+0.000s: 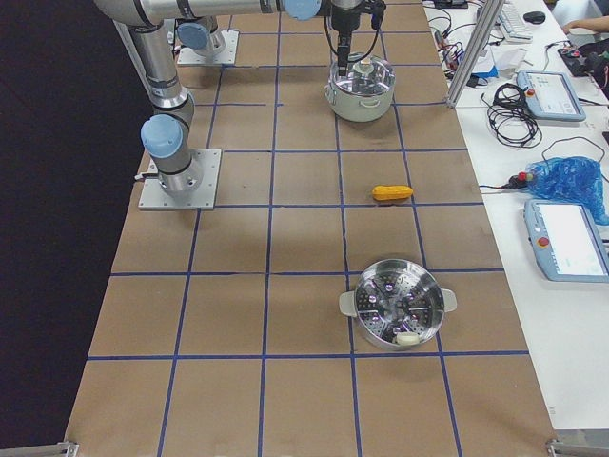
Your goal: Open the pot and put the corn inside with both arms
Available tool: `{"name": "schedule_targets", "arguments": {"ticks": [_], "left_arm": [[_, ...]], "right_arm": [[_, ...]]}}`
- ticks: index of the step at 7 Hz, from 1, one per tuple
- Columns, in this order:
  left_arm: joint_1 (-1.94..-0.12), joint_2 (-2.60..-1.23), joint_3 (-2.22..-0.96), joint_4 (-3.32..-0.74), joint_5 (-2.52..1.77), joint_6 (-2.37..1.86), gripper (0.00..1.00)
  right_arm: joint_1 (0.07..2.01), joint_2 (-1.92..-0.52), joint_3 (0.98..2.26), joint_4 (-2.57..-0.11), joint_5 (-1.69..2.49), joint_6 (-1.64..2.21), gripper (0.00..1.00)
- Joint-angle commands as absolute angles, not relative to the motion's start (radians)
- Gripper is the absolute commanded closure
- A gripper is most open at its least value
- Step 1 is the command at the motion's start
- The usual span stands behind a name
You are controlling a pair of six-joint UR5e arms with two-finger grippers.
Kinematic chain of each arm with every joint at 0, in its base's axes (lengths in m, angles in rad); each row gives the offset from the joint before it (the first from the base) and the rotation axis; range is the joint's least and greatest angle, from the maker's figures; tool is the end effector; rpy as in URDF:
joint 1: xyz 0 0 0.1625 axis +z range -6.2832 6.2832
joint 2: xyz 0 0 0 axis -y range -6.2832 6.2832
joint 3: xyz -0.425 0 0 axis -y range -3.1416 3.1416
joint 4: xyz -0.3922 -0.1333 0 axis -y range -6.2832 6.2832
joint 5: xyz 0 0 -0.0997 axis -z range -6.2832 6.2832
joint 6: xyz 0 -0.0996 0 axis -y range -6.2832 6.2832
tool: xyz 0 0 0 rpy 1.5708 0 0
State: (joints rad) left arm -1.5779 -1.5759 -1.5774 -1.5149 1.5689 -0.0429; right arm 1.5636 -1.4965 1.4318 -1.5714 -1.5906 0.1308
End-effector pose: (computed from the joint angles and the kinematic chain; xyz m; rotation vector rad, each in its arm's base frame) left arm -0.1370 -0.4974 0.4878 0.0561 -3.1373 0.0692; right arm 0.1275 -0.5298 0.5188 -0.2164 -3.1166 0.1038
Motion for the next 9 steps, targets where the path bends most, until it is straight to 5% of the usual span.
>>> {"name": "schedule_targets", "arguments": {"ticks": [1,5,9], "left_arm": [[-1.62,-1.671,-1.504,-1.496,1.555,-0.081,0.0],[-1.874,-2.05,-1.113,-1.47,1.514,-0.3,0.0],[-1.916,-2.14,-1.12,-1.382,1.511,-0.374,0.0]], "right_arm": [[1.507,-1.424,1.341,-1.56,-1.591,0.063,0.0],[1.288,-1.16,1.287,-1.706,-1.591,-0.253,0.01],[1.273,-0.961,1.441,-2.165,-1.574,-0.259,0.04]]}}
